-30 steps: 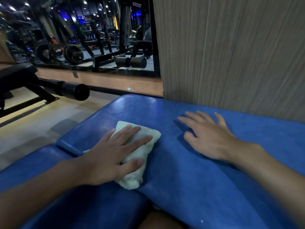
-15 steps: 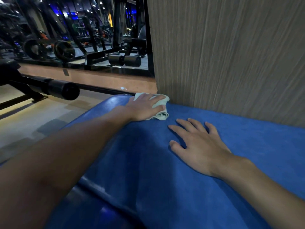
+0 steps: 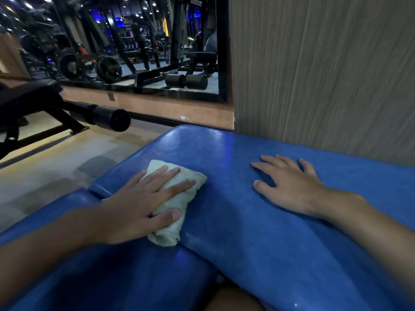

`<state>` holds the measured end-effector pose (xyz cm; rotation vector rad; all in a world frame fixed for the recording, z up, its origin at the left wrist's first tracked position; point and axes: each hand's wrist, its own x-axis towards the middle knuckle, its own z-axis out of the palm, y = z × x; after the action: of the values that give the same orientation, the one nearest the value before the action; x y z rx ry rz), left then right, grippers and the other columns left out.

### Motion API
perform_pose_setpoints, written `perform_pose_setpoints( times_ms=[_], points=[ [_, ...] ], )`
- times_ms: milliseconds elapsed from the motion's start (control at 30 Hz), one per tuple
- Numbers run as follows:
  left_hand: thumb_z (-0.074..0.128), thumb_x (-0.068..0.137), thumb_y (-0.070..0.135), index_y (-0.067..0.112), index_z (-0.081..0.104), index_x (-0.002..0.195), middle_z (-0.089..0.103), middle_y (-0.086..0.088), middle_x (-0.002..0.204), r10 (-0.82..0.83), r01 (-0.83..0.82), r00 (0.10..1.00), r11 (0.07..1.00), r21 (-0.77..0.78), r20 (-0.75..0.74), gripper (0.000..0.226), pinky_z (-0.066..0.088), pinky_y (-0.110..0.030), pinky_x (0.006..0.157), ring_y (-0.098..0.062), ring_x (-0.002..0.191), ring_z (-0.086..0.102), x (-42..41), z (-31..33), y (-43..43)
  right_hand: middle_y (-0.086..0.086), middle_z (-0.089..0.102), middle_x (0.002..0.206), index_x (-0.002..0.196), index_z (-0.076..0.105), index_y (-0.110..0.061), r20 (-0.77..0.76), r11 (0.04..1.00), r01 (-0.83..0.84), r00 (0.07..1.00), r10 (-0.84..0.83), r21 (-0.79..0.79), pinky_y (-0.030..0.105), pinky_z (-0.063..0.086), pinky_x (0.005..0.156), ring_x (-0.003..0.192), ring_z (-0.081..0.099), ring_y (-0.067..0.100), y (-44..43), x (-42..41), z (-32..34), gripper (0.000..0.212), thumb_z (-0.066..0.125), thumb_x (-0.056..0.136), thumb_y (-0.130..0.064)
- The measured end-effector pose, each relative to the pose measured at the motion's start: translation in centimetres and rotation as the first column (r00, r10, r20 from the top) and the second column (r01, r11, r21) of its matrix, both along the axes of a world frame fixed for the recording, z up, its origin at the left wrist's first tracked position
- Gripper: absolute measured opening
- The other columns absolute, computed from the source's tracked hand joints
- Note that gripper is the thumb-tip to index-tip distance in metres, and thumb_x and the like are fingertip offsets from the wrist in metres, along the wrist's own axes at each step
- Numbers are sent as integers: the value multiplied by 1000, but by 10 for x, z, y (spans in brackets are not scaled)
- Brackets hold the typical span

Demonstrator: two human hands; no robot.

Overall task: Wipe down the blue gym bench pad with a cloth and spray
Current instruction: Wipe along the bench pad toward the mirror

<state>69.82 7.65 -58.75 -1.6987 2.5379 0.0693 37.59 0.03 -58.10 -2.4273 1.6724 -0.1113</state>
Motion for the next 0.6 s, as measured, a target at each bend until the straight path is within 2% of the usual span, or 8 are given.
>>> perform_pose_setpoints(
  times_ms=[100, 200, 300, 367, 400, 500, 600],
  points=[
    [-6, 77, 86, 70, -21, 136, -19, 17, 162, 31, -31, 999, 999, 14, -8, 63, -9, -41, 121, -2, 146, -25, -5, 1, -11, -13, 12, 164, 153, 21, -41, 2, 997, -15, 1000, 15, -75, 53, -7, 120, 152, 1, 13, -5, 7, 6, 61, 28, 96, -60],
    [-11, 69, 92, 75, -19, 131, -9, 13, 166, 55, -55, 998, 998, -26, -16, 65, -1, -46, 121, -9, 151, -15, -14, 0, -42, -13, 5, 165, 155, 13, -41, -5, 998, -36, 999, 36, -42, 54, -4, 120, 152, -2, 14, -6, 20, 0, 64, 18, 95, -63],
    [6, 78, 84, 71, -7, 138, -2, 14, 165, 105, -106, 994, 994, -7, -39, 63, 1, -49, 121, -10, 151, -9, -26, -1, -96, -13, 4, 165, 155, 14, -42, -33, 999, -37, 999, 36, -33, 53, -2, 120, 152, -2, 15, -10, 24, -9, 65, 13, 94, -64],
    [19, 91, 71, 62, 6, 147, 4, 13, 165, 101, -102, 995, 993, -56, -26, 58, 8, -53, 119, -10, 151, -1, -40, -3, -140, -14, 5, 165, 154, 14, -42, -27, 998, -37, 999, 35, -52, 53, -1, 121, 152, -1, 14, -11, 22, -11, 66, 12, 92, -64],
    [20, 90, 71, 58, 10, 149, 7, 12, 165, 102, -103, 995, 992, -72, -15, 61, 11, -55, 117, -11, 150, 3, -46, -4, -161, -14, 5, 165, 154, 14, -43, -24, 997, -37, 999, 35, -62, 52, 0, 121, 152, -1, 14, -11, 21, -11, 66, 11, 91, -65],
    [9, 73, 83, 61, 7, 148, 10, 9, 166, 162, -168, 981, 984, -55, -105, 78, 10, -57, 117, -18, 152, 5, -60, -2, -206, -15, 6, 165, 153, 15, -44, -11, 997, -38, 999, 38, -68, 52, 0, 121, 151, -1, 13, -12, 22, -12, 69, 9, 89, -68],
    [8, 76, 83, 59, 5, 149, 8, 7, 167, 189, -194, 977, 980, -44, -103, 77, 9, -56, 118, -20, 153, 4, -63, -3, -219, -16, 7, 164, 152, 15, -45, 4, 996, -38, 999, 38, -80, 51, 0, 121, 151, 0, 12, -13, 21, -13, 79, 0, 79, -72]
  ],
)
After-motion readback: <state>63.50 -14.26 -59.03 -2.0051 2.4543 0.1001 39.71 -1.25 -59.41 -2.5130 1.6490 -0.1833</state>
